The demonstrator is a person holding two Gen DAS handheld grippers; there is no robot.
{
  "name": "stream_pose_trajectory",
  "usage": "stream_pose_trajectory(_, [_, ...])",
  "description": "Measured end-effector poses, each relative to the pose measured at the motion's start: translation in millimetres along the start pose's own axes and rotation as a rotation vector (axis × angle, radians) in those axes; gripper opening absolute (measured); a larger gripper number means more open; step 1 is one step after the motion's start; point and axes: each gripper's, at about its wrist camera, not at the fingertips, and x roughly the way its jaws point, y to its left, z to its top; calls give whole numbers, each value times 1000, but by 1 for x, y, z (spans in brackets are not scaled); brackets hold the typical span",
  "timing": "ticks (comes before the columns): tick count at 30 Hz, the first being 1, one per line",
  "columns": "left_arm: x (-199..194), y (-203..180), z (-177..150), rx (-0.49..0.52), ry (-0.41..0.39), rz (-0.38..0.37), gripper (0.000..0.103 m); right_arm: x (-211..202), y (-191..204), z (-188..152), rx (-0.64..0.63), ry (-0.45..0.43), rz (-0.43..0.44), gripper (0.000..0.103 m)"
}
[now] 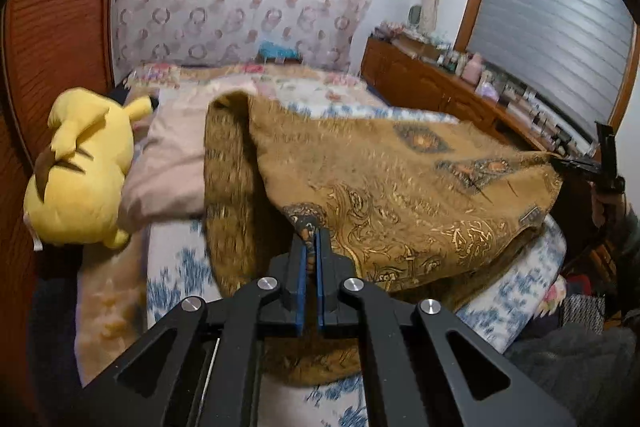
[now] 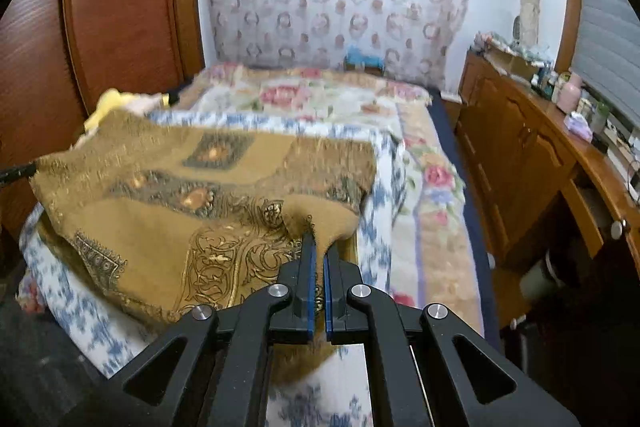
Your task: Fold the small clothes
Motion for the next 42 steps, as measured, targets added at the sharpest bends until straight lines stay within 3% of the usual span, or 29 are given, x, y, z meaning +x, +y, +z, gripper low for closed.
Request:
stream_pose_trajectory(2, [6, 2, -3, 2, 26, 20, 11, 9, 2, -5, -7, 37, -8, 8])
stream_pose_trajectory(6, [5, 7, 1, -5, 2, 31, 32, 19, 1, 2, 6, 48, -37, 22])
stream_pose_trajectory(7, [5, 8, 6, -3, -10, 28, 40, 21, 2, 7, 6, 44, -52, 33])
stream_pose_trajectory(8, [5, 9, 10, -1, -15, 28, 42, 22, 4, 11, 5, 38, -64, 43])
stream_pose_trajectory(10, [10, 11, 21, 3, -25, 33, 49, 24, 12, 19, -3, 15, -56, 44])
stream_pose_trajectory(15, [35, 24, 60, 9, -61, 84, 50, 53, 35, 28, -28, -13, 1, 44])
stream_pose_trajectory(23, [109, 59, 110, -40, 25, 118, 42, 146, 72, 45, -87, 42, 94, 44])
stream_pose_trajectory(31, [154, 79, 129, -84, 77, 124, 42, 212, 76, 66, -121, 102, 120, 44])
stream_pose_trajectory(34, [166, 80, 130, -74, 103, 129, 42, 226, 73, 68, -135, 132, 111, 44])
stream_pose_trajectory(42, [184, 80, 138, -86, 138, 108, 42, 243, 68, 69, -117, 110, 127, 44])
